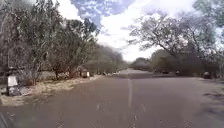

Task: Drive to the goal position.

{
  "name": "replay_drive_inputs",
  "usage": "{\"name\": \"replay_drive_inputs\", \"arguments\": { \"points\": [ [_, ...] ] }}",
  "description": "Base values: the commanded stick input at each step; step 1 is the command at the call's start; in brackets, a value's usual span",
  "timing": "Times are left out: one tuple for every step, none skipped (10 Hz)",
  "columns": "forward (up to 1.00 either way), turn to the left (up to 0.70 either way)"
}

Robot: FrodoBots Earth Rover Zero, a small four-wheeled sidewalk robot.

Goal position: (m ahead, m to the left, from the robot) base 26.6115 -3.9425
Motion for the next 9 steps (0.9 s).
{"name": "replay_drive_inputs", "arguments": {
  "points": [
    [0.7,0.0],
    [0.7,0.0],
    [0.7,0.0],
    [0.7,0.0],
    [0.7,0.0],
    [0.7,0.0],
    [0.7,0.0],
    [0.7,0.0],
    [0.7,0.0]
  ]
}}
